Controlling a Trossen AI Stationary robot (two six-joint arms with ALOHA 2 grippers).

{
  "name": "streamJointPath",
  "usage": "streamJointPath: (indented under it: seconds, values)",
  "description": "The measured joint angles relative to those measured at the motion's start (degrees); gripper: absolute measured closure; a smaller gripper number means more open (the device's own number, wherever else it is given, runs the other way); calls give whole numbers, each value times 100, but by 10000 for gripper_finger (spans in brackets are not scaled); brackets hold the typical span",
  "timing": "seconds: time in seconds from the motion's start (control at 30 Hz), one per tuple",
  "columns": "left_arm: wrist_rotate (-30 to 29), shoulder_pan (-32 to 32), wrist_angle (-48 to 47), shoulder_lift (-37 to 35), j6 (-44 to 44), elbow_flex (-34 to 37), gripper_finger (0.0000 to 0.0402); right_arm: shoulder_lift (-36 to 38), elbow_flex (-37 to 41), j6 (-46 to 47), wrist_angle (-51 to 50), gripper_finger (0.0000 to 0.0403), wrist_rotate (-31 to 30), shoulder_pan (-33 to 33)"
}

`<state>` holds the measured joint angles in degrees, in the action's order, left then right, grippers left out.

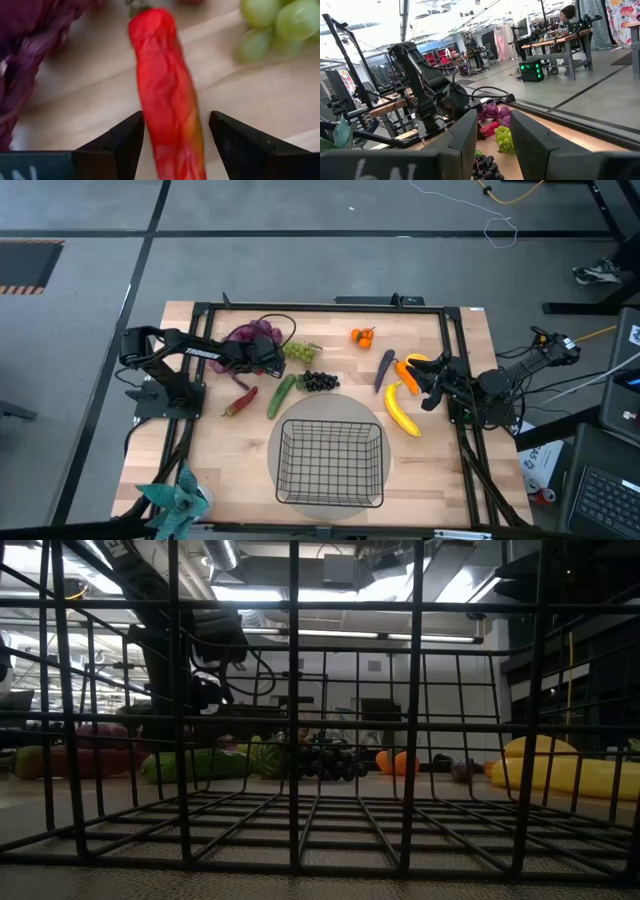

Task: Build produce basket
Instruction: Put the top red chili pepper into the wire basket

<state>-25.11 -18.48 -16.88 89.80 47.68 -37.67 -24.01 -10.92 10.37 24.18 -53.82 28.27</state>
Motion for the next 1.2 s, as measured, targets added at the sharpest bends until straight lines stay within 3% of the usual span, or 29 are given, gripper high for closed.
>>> streamJointPath:
  seconds: [0.13, 0.37, 0.4, 0.67, 0.87, 1.0, 1.2]
  values:
    - [121, 144, 84, 4, -153, 13, 208, 0, 0, -1, 0, 283, -2, 0]
    - [245, 349, 99, -748, -730, 36, 366, 0, 2, -2, -1, 283, -4, 0]
    - [209, 371, 117, -898, -767, 35, 371, 0, 2, -2, -2, 283, -4, 0]
    - [272, 849, 486, -2431, -1352, 35, 371, 2, 2, -7, -2, 283, -9, 0]
    - [1920, 1641, 2097, -3310, -3000, 33, 371, 2, 2, -9, -2, 283, -13, -1]
    - [2918, 2285, 2939, -3365, -3758, 26, 368, 2, 2, -9, -2, 283, -15, -2]
    - [2850, 2968, 3524, -2906, -4050, 36, 368, 2, 2, -4, -2, 283, -17, -2]
